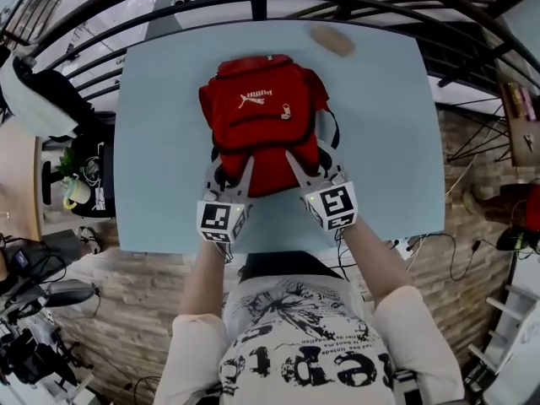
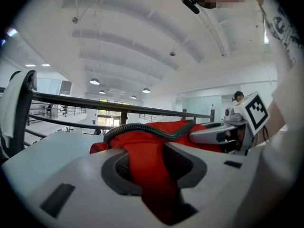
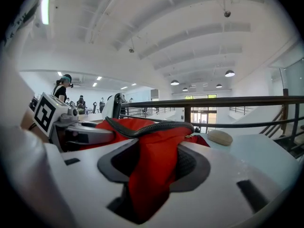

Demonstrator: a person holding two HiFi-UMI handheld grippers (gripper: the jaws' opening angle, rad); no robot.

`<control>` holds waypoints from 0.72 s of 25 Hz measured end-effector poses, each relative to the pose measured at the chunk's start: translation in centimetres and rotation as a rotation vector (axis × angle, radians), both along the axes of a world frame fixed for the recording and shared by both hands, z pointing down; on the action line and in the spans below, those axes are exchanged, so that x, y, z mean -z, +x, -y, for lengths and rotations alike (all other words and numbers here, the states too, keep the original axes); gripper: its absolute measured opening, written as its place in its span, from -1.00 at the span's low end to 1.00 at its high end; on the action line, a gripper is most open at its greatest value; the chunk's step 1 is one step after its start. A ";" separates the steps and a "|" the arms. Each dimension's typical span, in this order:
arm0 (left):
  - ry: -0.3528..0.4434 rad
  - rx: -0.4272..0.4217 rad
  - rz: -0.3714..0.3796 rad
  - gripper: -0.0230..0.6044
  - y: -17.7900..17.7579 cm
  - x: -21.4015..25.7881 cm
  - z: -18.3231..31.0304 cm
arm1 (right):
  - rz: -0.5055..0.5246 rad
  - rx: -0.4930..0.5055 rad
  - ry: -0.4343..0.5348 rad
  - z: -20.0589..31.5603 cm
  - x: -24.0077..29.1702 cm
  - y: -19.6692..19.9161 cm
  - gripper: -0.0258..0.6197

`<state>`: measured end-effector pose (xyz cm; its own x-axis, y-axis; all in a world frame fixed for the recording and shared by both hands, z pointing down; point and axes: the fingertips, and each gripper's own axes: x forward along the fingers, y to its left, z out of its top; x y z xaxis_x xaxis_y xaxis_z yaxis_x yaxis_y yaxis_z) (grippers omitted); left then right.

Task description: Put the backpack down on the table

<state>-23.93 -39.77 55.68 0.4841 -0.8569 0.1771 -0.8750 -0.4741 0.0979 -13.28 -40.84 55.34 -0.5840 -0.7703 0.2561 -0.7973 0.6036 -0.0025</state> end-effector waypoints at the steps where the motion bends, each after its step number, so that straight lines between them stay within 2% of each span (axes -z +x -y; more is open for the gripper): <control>1: -0.010 0.015 0.003 -0.55 -0.2 -0.5 -0.3 | 0.000 -0.007 -0.005 -0.3 -0.4 0.0 -0.37; 3: -0.035 0.050 0.018 -0.46 -0.8 -1.7 -1.0 | -0.005 -0.022 -0.016 -0.9 -1.4 0.1 -0.30; 6: -0.074 0.097 0.055 -0.13 -1.5 -3.6 -2.3 | -0.031 -0.013 -0.042 -2.2 -3.4 0.0 -0.15; 8: -0.079 0.121 0.061 -0.01 -1.9 -4.5 -3.2 | -0.042 -0.004 -0.063 -3.0 -4.5 0.0 -0.04; 12: -0.081 0.171 0.055 0.05 -2.8 -5.4 -4.9 | -0.043 -0.013 -0.073 -4.4 -5.4 0.4 0.10; 15: -0.057 0.216 0.069 0.07 -3.6 -5.2 -6.1 | -0.040 -0.028 -0.064 -5.3 -5.2 1.2 0.11; 18: -0.046 0.240 0.048 0.07 -3.9 -4.6 -7.3 | -0.052 -0.050 -0.032 -6.1 -4.1 2.0 0.10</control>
<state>-27.82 -32.43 60.24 0.2575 -0.9369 0.2362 -0.9662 -0.2479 0.0701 -11.30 -34.77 59.42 -0.5305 -0.7888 0.3103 -0.8258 0.5636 0.0208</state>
